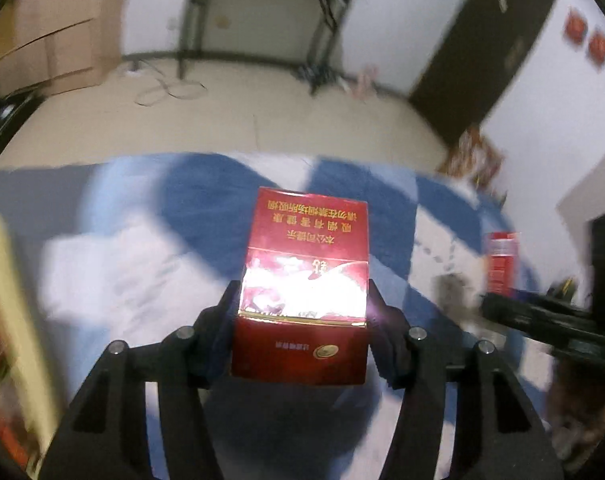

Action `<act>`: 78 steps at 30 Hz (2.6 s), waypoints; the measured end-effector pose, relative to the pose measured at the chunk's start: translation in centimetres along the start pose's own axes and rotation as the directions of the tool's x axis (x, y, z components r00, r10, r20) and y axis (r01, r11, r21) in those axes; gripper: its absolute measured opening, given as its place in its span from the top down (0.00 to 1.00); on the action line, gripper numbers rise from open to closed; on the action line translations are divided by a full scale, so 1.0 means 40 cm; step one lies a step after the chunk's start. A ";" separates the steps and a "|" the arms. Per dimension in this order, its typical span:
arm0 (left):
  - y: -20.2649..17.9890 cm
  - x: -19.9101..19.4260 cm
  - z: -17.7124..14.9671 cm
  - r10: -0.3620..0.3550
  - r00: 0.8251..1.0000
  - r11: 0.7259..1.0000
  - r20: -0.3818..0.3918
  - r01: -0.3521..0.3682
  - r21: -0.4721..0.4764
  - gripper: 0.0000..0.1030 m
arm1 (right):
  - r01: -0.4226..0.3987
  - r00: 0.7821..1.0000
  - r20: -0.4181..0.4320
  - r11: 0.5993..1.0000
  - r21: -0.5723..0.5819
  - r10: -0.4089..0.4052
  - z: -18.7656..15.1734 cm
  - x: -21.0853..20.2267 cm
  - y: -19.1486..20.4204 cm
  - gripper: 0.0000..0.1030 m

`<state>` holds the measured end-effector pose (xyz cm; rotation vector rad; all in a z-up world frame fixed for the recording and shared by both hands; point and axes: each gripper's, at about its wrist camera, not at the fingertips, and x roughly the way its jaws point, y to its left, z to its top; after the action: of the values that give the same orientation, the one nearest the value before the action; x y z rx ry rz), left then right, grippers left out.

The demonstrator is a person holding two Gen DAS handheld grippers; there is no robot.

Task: Organize rigid objects
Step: 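Grasp red box with right gripper while left grasps another red pack, then carry red boxes to yellow tray and release them with both grippers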

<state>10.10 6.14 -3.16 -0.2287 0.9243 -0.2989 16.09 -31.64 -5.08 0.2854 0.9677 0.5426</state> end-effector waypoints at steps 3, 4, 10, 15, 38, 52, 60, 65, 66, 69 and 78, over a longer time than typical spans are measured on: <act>0.124 -0.199 -0.073 0.045 0.996 0.991 0.074 -0.036 -0.127 0.43 | -0.031 0.999 -0.014 0.994 -0.107 0.029 0.015 0.021 0.091 0.41; 0.164 -0.264 -0.108 0.082 0.993 0.985 0.081 -0.069 -0.159 0.43 | -0.050 0.999 -0.023 0.987 -0.151 0.048 0.018 0.029 0.136 0.41; 0.321 -0.511 -0.302 0.267 0.963 0.935 0.031 -0.251 -0.249 0.42 | -0.207 0.978 -0.106 0.910 -0.360 0.181 0.003 0.102 0.442 0.41; 0.469 -0.508 -0.340 0.325 0.945 0.891 0.031 -0.295 -0.346 0.42 | -0.289 0.951 -0.247 0.813 -0.505 0.184 -0.030 0.232 0.715 0.41; 0.691 -0.513 -0.197 0.321 0.941 0.842 0.105 -0.233 -0.486 0.00 | -0.212 0.970 -0.237 0.668 -0.713 0.055 -0.045 0.551 1.097 0.07; 0.428 -0.463 -0.541 0.422 0.897 0.842 0.131 -0.335 -0.422 0.00 | -0.189 0.971 -0.028 0.695 -0.694 0.236 -0.287 0.370 0.802 0.00; 0.472 -0.367 -0.564 0.470 0.876 0.806 0.109 -0.376 -0.457 0.00 | -0.182 0.982 -0.099 0.659 -0.730 0.161 -0.324 0.484 0.808 0.00; 0.479 -0.320 -0.539 0.503 0.861 0.804 0.074 -0.435 -0.405 0.00 | -0.172 0.985 -0.123 0.660 -0.731 0.121 -0.343 0.527 0.823 0.00; 0.480 -0.314 -0.535 0.514 0.855 0.799 0.063 -0.451 -0.398 0.00 | -0.157 0.988 -0.113 0.654 -0.740 0.109 -0.343 0.536 0.829 0.00; 0.468 -0.285 -0.525 0.566 0.824 0.775 0.015 -0.526 -0.352 0.00 | -0.092 0.996 -0.062 0.623 -0.777 0.070 -0.360 0.562 0.847 0.00; 0.476 -0.283 -0.532 0.570 0.822 0.772 0.012 -0.530 -0.349 0.00 | -0.063 0.998 -0.040 0.610 -0.790 0.051 -0.380 0.575 0.881 0.00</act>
<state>-10.58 26.51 -13.20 -0.2693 0.8793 0.4243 2.81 10.30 -13.19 -0.5066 0.6405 0.9852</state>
